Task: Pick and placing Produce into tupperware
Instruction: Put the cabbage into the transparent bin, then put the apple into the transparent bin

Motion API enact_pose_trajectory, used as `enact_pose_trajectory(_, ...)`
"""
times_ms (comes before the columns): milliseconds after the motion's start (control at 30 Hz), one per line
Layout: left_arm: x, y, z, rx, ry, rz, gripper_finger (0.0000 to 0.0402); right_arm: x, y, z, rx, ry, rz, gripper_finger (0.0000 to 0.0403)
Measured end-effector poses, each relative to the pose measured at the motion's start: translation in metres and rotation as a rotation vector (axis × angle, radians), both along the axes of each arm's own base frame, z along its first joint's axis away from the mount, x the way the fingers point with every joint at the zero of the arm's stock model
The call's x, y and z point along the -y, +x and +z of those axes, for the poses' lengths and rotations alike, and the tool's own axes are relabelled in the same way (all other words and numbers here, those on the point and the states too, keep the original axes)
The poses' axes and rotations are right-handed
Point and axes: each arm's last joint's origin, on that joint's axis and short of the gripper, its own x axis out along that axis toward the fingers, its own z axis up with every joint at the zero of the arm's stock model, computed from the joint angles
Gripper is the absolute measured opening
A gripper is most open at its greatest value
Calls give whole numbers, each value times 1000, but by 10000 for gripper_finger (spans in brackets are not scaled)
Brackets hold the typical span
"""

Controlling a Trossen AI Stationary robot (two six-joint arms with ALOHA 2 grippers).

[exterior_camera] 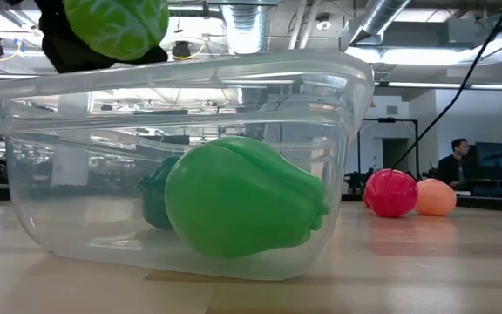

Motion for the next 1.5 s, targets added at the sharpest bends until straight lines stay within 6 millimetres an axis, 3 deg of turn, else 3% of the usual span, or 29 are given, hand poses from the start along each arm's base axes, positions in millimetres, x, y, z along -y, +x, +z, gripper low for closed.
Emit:
enact_pose_trajectory(367, 13, 24, -13, -72, 27, -70, 220, -1, 1, 0, 10, 15, 0, 305)
enact_pose_trajectory(933, 8, 22, -17, -193, 91, -84, 222, -3, 0, 0, 16, 27, 7, 305)
enact_pose_trajectory(1500, 7, 23, -17, -191, 102, -88, 239, -3, 0, 0, 18, 31, 7, 305)
